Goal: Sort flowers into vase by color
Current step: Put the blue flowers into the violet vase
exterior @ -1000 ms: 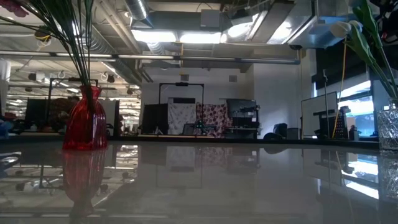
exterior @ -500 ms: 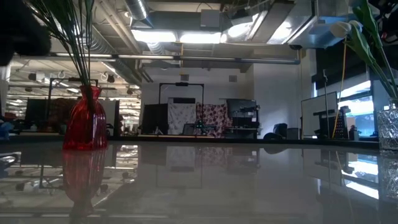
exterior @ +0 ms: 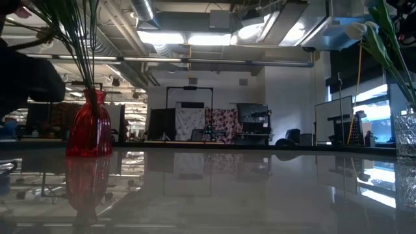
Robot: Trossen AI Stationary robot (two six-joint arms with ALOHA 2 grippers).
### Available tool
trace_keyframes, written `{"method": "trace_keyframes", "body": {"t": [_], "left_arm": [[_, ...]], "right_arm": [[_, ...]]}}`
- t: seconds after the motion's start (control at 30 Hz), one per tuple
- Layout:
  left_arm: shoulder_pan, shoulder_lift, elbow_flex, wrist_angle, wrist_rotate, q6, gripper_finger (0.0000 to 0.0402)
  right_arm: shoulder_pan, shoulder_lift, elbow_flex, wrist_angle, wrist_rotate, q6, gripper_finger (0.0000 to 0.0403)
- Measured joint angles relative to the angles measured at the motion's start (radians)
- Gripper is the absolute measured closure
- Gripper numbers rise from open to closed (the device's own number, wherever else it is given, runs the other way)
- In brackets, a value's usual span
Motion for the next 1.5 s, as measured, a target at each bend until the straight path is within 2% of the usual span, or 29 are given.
{"method": "trace_keyframes", "body": {"t": [0.2, 0.33, 0.6, 0.83, 1.1, 1.33, 1.5], "left_arm": [[-0.005, 0.000, 0.000, 0.084, 0.011, 0.120, 0.0205], [-0.033, 0.000, 0.009, 0.101, 0.046, 0.126, 0.0265], [-0.094, 0.000, 0.047, 0.199, 0.047, 0.230, 0.0387], [-0.114, 0.001, 0.108, 0.243, 0.052, 0.355, 0.0392], [-0.107, 0.001, 0.269, 0.311, 0.060, 0.810, 0.0394], [-0.047, 0.002, 0.414, 0.322, 0.063, 0.983, 0.0395], [0.001, 0.002, 0.536, 0.372, 0.008, 1.163, 0.0396]], "right_arm": [[0.000, 0.000, 0.000, -0.001, 0.000, -0.006, 0.0116], [0.000, 0.000, 0.000, -0.001, -0.001, -0.006, 0.0116], [0.000, 0.000, 0.000, -0.002, -0.025, -0.007, 0.0116], [0.000, 0.000, 0.000, 0.012, -0.025, -0.007, 0.0116], [0.000, 0.000, 0.000, 0.037, -0.023, -0.007, 0.0116], [0.000, 0.000, 0.000, 0.042, 0.005, -0.008, 0.0116], [0.000, 0.000, 0.000, 0.076, 0.039, -0.008, 0.0116]]}}
